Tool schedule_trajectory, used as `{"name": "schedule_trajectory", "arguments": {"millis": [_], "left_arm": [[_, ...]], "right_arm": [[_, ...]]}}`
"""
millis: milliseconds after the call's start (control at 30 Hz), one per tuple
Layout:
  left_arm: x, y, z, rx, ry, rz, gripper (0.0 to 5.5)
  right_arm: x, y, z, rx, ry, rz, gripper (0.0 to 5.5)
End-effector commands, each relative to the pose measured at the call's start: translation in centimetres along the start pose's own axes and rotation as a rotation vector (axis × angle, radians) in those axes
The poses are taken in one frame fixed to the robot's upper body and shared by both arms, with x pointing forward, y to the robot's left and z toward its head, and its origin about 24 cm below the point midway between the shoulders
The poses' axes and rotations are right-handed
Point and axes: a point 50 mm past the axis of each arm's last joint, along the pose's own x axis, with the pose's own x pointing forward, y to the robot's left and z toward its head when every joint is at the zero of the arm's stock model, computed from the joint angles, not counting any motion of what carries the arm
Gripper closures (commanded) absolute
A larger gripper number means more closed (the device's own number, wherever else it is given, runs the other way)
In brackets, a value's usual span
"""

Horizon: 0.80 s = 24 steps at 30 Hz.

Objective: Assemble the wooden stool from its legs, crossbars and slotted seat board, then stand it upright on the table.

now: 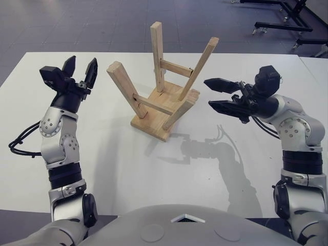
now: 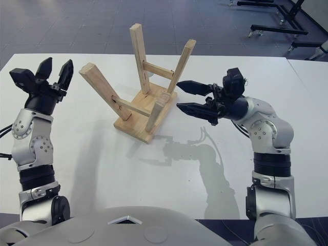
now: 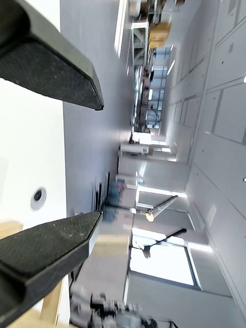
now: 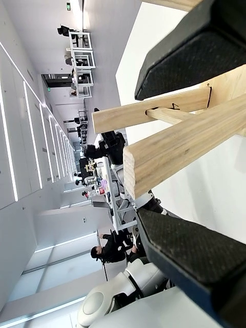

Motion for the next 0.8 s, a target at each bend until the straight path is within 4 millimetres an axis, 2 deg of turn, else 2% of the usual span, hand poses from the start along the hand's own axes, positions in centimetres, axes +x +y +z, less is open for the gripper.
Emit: {"name": "schedule_trajectory", "arguments": {"millis": [33, 200, 367, 567, 800], "left_arm": [[1.2, -0.3, 0.3, -0.021, 0.028, -0.120, 1.90], [2.2, -2.5, 0.0, -0.029, 0.040, -0.202, 1.90], [2.0, -4.5, -0.2, -0.037, 0.047, -0.245, 1.90], [2.0, -5.7, -0.3, -0.025, 0.078, -0.300, 1.90], [1.2, -4.8, -0.1, -0.004, 0.112, -0.285, 1.90]], "right_arm": [[0.1, 0.1, 0.4, -0.003, 0.016, 0.012, 1.60], [0.4, 0.3, 0.6, 0.002, 0.017, 0.032, 1.60], [1.0, 0.4, 0.6, -0.005, -0.002, 0.031, 1.60], [1.1, 0.4, -0.3, -0.030, -0.005, -0.005, 1.60], [-1.4, 0.3, 3.1, -0.024, -0.188, -0.077, 1.60]]}}
